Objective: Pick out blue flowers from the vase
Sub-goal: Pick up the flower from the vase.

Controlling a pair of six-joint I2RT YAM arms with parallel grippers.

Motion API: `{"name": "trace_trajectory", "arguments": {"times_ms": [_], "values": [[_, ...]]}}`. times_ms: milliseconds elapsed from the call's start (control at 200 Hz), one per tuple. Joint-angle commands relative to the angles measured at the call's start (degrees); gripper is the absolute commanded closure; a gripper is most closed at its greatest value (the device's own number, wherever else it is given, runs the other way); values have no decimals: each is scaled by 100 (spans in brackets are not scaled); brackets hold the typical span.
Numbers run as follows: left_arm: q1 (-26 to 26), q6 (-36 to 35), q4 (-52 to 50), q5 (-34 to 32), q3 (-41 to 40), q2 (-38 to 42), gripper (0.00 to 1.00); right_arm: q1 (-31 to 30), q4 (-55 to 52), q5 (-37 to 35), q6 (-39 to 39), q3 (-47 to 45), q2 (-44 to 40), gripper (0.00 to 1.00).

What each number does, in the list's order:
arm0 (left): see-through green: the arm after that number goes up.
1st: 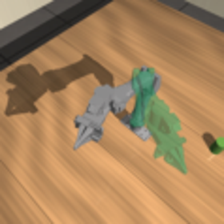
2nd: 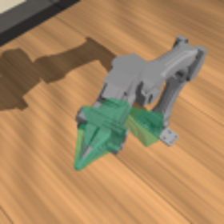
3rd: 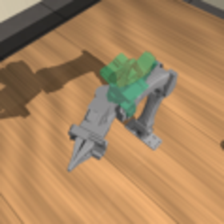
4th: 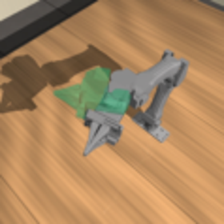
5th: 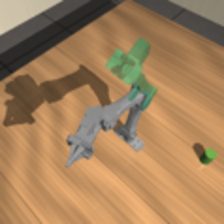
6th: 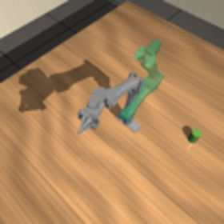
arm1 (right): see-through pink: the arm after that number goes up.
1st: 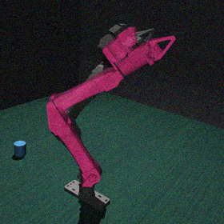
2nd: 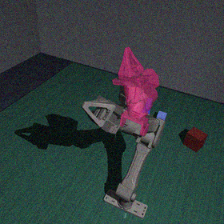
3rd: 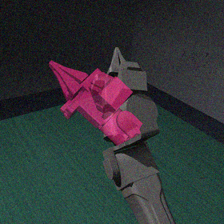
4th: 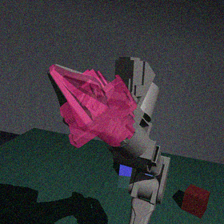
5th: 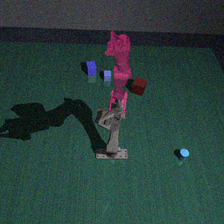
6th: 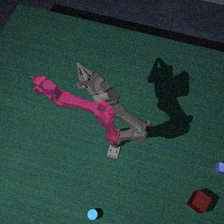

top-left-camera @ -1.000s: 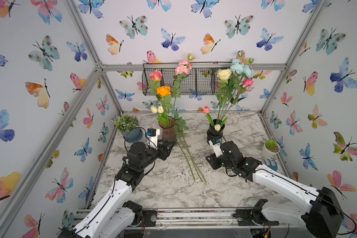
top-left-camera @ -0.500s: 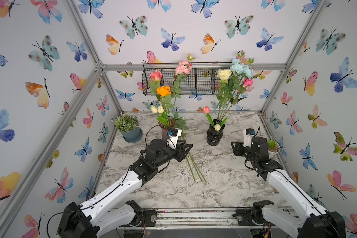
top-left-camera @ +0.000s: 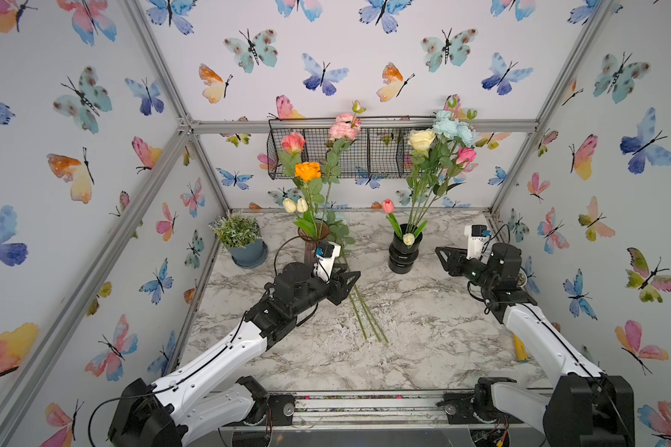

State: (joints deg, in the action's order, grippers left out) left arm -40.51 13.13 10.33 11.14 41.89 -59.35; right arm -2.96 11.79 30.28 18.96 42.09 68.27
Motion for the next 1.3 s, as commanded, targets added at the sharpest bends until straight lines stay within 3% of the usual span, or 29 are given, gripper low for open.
{"name": "trace_trajectory", "arguments": {"times_ms": [0, 415, 586, 686, 751, 1086, 1176, 1297], "values": [[-17, -64, 14, -135, -20, 191, 52, 6, 329, 155, -312, 368, 334, 61], [-18, -91, -190, -375, -146, 469, 52, 6, 1315, 767, -8, 381, 740, 61], [-16, -58, -129, -354, -165, 398, 52, 0, 1110, 952, -186, 459, 568, 64], [-18, -32, -69, -369, -168, 356, 52, -128, 147, 145, -701, 896, 462, 66], [-18, -21, -27, -357, -163, 323, 52, -156, -295, -22, -865, 1138, 406, 66], [-7, -21, 61, -323, -25, 74, 52, -857, -986, -889, -1163, 1731, 396, 68], [-9, -29, 56, -322, -5, 47, 52, -881, -1021, -870, -1141, 1874, 569, 69], [-9, -38, 16, -391, 42, 21, 52, -936, -613, -306, -990, 1942, 782, 69]]}}
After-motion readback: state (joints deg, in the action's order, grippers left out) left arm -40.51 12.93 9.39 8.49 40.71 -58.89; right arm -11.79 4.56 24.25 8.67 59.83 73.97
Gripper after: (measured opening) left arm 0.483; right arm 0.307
